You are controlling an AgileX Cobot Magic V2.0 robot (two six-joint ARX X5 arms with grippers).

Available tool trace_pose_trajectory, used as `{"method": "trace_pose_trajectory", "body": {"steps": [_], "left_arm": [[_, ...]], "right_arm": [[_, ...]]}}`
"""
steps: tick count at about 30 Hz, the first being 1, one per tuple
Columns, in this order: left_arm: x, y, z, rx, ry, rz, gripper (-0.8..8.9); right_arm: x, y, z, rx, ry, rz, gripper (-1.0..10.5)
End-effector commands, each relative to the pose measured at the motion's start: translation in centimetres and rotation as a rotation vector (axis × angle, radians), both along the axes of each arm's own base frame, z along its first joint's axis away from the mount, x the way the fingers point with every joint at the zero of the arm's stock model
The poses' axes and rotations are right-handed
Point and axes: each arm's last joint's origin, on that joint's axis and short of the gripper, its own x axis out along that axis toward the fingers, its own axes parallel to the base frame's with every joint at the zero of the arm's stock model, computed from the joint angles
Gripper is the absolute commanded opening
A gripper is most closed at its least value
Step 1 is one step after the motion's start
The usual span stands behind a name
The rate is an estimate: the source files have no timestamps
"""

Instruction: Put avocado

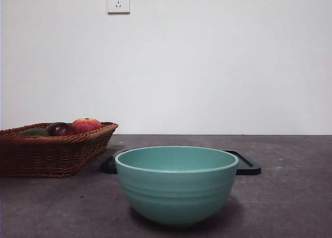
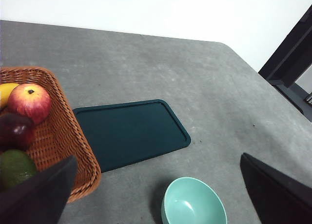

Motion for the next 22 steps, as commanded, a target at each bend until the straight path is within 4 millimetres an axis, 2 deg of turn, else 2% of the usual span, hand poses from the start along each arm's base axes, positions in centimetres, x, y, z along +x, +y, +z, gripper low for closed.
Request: {"method": "trace_pose_trajectory", "body": {"steps": [1, 14, 18, 22], "left_arm": [[-0.1, 0.0, 0.7, -0.003, -0.034, -0.009, 6.43], [0.7, -0.2, 0.4, 0.022, 0.010, -0.012, 6.16], [2.3, -0.5, -0.5, 0.049, 0.111, -0.005, 6.15], [4.7, -1.0, -1.9, 0.089, 0.248, 0.023, 6.15]], "right_arm": [[0.1, 0.0, 0.5, -0.006, -0.020, -0.007, 5.8], [0.1, 0.0, 0.5, -0.005, -0.019, -0.005, 5.8], [0.1, 0.0, 0.4, -0.004, -0.018, -0.005, 5.8], [0.1, 0.0, 0.4, 0.007, -0.005, -0.011, 5.8]]}}
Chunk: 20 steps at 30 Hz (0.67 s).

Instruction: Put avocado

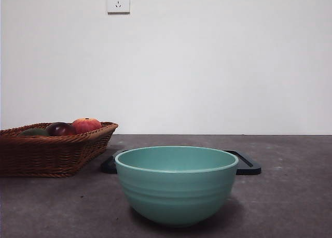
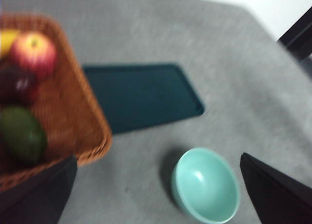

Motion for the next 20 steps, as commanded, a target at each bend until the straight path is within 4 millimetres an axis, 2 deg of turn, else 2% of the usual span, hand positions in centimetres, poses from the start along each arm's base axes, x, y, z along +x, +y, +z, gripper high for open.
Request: {"method": "trace_pose_trajectory", "body": {"steps": [1, 9, 20], "left_arm": [[1.8, -0.3, -0.4, 0.037, 0.065, 0.023, 6.15], [7.8, -1.2, -2.9, 0.239, 0.318, 0.159, 6.15], [16.2, -2.7, -7.6, 0.425, 0.504, 0.201, 6.14]], "right_arm": [[0.0, 0.1, 0.5, 0.014, -0.005, 0.000, 5.8], [0.0, 0.1, 0.5, 0.020, 0.001, 0.001, 5.8], [0.0, 0.1, 0.5, 0.022, 0.003, 0.003, 5.8]]}}
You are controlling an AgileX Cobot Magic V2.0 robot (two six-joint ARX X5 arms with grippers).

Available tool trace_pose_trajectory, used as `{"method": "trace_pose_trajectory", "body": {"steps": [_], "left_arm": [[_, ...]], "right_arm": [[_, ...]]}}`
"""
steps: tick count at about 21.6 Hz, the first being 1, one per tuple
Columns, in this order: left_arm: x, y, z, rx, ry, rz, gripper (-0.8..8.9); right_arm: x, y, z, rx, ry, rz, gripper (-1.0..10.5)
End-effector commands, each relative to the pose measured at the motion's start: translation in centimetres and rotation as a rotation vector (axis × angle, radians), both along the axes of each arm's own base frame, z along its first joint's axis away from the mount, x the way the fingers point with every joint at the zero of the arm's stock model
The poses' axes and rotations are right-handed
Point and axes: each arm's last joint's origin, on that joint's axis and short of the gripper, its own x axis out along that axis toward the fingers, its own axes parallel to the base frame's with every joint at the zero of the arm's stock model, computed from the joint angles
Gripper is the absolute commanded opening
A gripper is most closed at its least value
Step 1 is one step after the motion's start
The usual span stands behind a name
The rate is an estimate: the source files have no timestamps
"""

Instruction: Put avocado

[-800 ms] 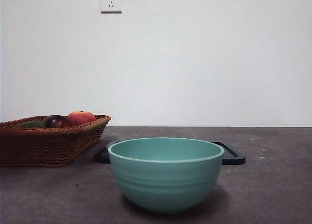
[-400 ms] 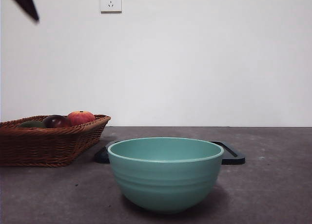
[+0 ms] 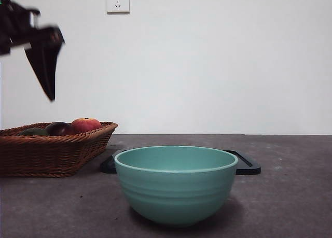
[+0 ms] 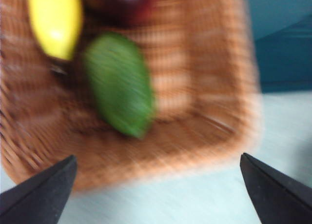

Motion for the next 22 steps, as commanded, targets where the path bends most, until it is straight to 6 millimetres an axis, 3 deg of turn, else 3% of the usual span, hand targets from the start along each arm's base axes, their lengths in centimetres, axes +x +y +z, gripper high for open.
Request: {"method": "trace_pose_trajectory", "body": {"steps": [1, 5, 10, 22], "left_arm": [[2.2, -0.5, -0.8, 0.027, 0.000, -0.014, 6.14], [4.5, -1.0, -3.0, 0.033, 0.040, -0.006, 6.13], [5.8, -1.1, -5.2, 0.042, 0.070, 0.004, 5.58], [6.6, -0.9, -6.7, 0.057, 0.093, 0.036, 4.88]], "right_arm": [[0.0, 0.1, 0.5, 0.010, -0.008, 0.005, 5.8], [0.0, 0.1, 0.5, 0.010, -0.008, 0.005, 5.8], [0.0, 0.1, 0.4, 0.010, -0.006, 0.004, 5.8], [-0.1, 0.0, 0.3, 0.008, 0.011, 0.004, 5.8]]}}
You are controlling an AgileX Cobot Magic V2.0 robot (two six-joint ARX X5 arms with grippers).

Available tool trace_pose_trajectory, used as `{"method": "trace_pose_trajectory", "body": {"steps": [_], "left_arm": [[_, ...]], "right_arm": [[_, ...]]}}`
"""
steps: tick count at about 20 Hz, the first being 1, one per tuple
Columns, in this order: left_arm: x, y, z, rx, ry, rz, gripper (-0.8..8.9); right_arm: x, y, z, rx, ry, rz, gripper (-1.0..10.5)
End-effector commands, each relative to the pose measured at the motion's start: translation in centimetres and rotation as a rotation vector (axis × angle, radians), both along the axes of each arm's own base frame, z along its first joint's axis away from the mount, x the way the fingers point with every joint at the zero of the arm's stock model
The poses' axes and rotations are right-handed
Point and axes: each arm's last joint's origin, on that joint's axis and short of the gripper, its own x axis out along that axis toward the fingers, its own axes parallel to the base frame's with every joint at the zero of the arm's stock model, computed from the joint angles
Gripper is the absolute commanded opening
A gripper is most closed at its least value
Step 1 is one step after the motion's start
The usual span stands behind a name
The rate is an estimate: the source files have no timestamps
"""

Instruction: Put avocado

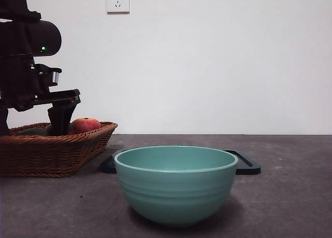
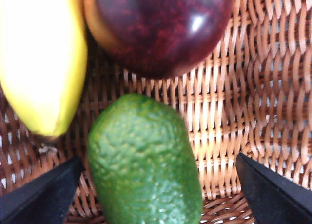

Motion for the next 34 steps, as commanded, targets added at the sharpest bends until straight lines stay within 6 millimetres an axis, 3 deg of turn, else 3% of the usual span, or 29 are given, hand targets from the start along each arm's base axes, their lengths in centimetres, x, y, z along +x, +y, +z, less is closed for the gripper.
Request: {"method": "trace_pose_trajectory", "body": {"steps": [1, 5, 8, 9, 13, 17, 20, 24, 29, 34], "left_arm": [[0.7, -0.2, -0.5, 0.004, 0.011, 0.006, 4.87], [0.9, -0.1, -0.9, 0.005, 0.021, 0.010, 3.55], [0.8, 0.0, -0.9, 0.006, 0.026, 0.011, 1.70], [0.8, 0.0, -0.8, 0.007, 0.029, 0.010, 1.49], [0.4, 0.0, 1.2, 0.002, -0.003, 0.002, 1.49], [-1.9, -0.8, 5.2, -0.113, -0.013, -0.067, 1.49], [-4.4, -3.1, 7.7, -0.188, -0.044, -0.184, 1.49], [-7.7, -7.4, 9.4, -0.225, -0.069, -0.341, 1.49], [-10.7, -12.7, 9.0, -0.241, -0.054, -0.532, 1.49], [-12.3, -16.9, 6.8, -0.230, -0.006, -0.659, 1.49]], "right_arm": [[0.0, 0.1, 0.4, 0.010, -0.007, 0.004, 5.8], [0.0, 0.1, 0.4, 0.010, -0.007, 0.004, 5.8], [0.0, 0.1, 0.4, 0.010, -0.006, 0.005, 5.8], [0.0, 0.1, 0.4, 0.010, -0.006, 0.005, 5.8], [0.0, 0.1, 0.4, 0.010, -0.007, 0.005, 5.8], [0.0, 0.1, 0.4, 0.010, -0.007, 0.004, 5.8], [0.0, 0.1, 0.5, 0.011, -0.007, 0.005, 5.8], [0.0, 0.1, 0.4, 0.010, -0.007, 0.005, 5.8], [0.0, 0.1, 0.4, 0.010, -0.007, 0.004, 5.8], [0.0, 0.1, 0.4, 0.010, -0.007, 0.004, 5.8]]}}
